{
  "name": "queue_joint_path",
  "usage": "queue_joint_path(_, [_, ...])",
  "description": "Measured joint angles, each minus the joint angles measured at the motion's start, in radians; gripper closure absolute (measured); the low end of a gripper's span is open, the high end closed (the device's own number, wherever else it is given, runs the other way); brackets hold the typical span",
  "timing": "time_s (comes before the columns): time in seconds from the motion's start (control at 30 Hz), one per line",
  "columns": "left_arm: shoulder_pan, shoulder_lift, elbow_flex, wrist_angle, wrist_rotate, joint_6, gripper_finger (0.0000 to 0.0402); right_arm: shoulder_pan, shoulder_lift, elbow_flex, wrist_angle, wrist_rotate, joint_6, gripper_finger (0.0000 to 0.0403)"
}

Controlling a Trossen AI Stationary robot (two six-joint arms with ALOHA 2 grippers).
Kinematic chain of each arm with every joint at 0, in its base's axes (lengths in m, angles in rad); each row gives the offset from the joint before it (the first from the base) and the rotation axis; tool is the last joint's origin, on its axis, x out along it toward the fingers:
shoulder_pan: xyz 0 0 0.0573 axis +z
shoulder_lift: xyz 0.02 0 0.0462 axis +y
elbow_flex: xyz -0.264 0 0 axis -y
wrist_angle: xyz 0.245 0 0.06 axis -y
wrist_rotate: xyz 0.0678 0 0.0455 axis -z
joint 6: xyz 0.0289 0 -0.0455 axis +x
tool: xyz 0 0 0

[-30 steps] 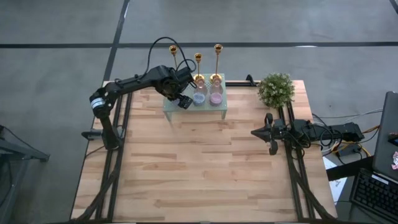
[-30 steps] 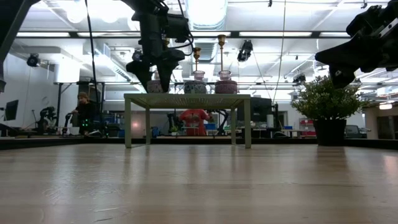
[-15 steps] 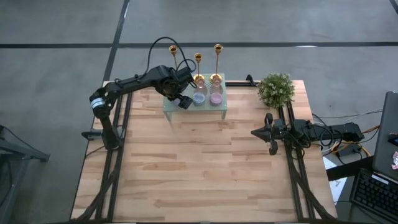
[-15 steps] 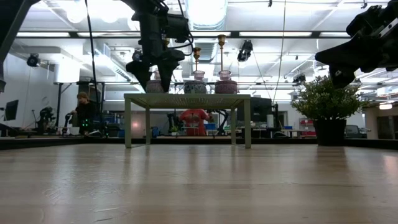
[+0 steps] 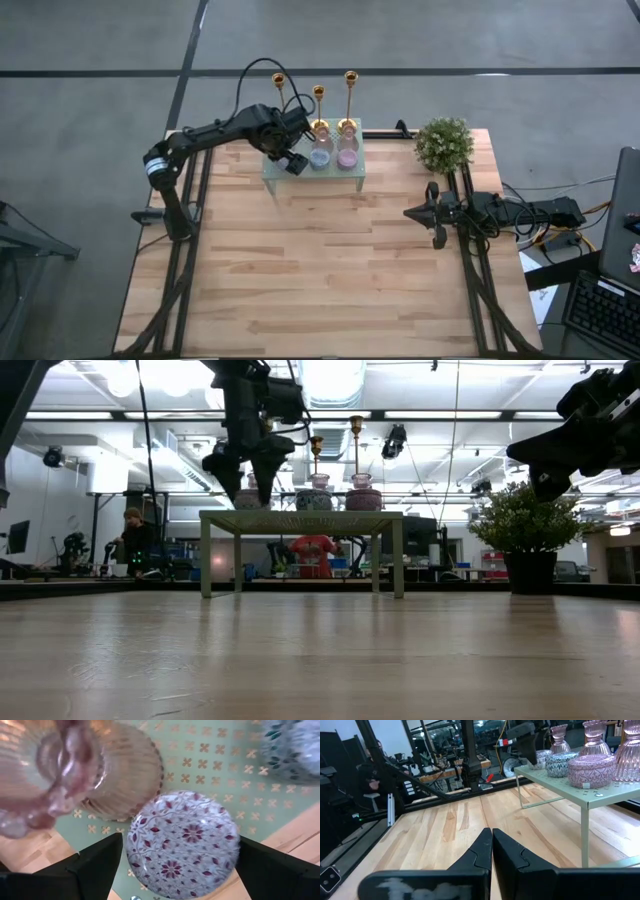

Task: Pick & Place candle stick holders
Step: Put the red scented candle on the shelf, then return to Home Position

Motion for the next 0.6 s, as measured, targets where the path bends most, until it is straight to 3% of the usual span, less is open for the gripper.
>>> queue_joint_path(0.6, [-0.089, -0.171, 0.030, 0.023, -0.106, 0.060, 0.0039, 0.000, 0.000, 0.000, 0.000, 0.000, 0.000, 0.0394])
